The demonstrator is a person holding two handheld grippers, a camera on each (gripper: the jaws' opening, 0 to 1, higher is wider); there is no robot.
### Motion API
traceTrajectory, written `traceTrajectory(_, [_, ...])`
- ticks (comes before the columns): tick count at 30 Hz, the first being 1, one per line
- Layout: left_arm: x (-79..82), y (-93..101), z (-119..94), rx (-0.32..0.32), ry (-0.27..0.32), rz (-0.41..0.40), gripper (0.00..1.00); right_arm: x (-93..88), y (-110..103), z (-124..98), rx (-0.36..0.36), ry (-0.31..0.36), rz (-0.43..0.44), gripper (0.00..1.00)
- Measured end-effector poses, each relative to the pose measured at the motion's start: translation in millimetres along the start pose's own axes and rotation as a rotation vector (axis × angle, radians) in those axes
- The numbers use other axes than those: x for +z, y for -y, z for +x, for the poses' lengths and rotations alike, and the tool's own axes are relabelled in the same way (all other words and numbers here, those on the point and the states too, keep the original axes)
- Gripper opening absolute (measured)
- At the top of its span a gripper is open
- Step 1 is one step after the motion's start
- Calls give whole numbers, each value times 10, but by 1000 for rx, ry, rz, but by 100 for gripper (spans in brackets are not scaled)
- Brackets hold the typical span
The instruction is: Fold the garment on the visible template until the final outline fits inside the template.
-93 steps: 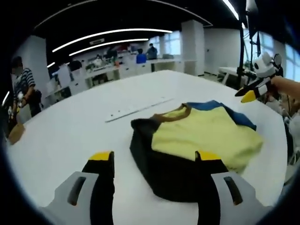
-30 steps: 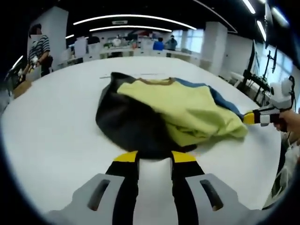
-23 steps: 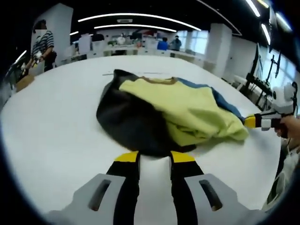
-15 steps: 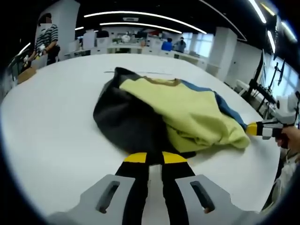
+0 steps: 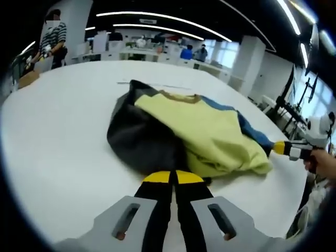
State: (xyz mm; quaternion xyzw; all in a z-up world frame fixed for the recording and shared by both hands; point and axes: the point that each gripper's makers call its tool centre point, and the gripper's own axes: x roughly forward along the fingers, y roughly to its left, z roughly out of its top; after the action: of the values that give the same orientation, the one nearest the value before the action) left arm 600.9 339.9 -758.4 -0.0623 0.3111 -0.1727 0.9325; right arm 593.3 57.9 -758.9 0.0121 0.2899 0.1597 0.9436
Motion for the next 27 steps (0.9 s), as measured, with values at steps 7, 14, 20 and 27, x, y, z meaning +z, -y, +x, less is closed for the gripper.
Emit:
traceTrajectory(7, [88,-109,-208,-43,-12,34,0,315,117,-164,-36,69,-21,0])
traceTrajectory(14, [87,-351,-468,-57,-70,54,0,493,37,-304,-27,80,-138,0])
traceTrajectory(20, [-14,-509,-635,-40,-108,38,0,205,-314,-203,68,-23,-269,0])
traceTrajectory(27, [-228,-684,-636,-20,-162,47,0,-117,-474,62,116,-87,-263,0])
